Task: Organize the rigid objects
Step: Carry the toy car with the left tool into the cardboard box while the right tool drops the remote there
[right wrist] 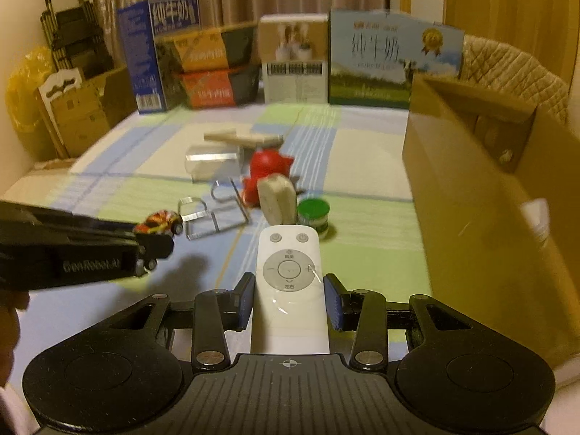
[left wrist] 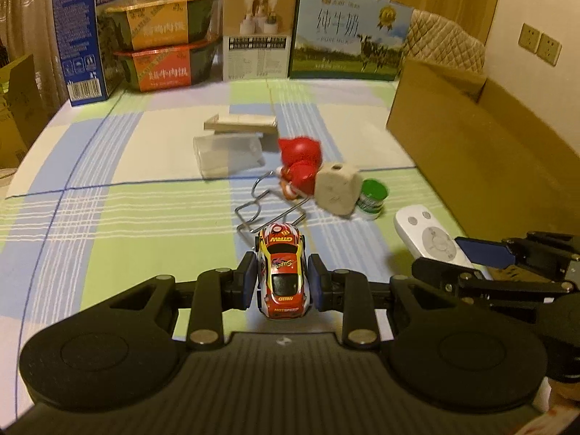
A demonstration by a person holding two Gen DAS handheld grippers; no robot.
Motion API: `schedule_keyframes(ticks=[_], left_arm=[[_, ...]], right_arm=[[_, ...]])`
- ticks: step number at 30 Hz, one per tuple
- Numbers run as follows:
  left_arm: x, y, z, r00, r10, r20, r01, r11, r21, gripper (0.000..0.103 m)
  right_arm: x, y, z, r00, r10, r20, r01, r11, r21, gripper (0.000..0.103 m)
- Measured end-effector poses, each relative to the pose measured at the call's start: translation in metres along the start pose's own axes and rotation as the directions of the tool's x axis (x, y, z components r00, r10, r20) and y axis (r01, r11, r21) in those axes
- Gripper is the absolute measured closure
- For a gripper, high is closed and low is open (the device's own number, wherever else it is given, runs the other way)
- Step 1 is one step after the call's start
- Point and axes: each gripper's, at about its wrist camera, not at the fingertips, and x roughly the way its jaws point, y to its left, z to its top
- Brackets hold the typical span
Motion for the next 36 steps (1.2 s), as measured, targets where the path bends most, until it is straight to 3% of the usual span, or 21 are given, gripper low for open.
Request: schedule_keyframes(ticks=[10,19,28,36], left_arm=[[-0.059,-0.036,0.02,0.998,-0.041,0.056,0.04,0.999,0.022,0.078],[-0.087,-0.099,0.038,0.987,-0.142,0.08,0.134,0.986,0.097,0.078],[-0.087,-0.17,0.062,0.965,-0.253,0.076,0.238,0.958,0.163,0.078],[-0.056,-0.214,0.079,0.944,-0.33,0.024,0.32,0.93,0.181,0.078]], right_arm=[[-0.07,-0.007,0.026,0.996,-0.01,0.088,0.006,0.999,0.048,0.066],[-0.127,-0.058,0.038,0.983,-0.117,0.142,0.102,0.988,0.113,0.066],[-0.154,-0.13,0.037,0.969,-0.205,0.141,0.176,0.966,0.192,0.066],[-0.151,-0.181,0.033,0.969,-0.223,0.108,0.197,0.959,0.205,0.065]])
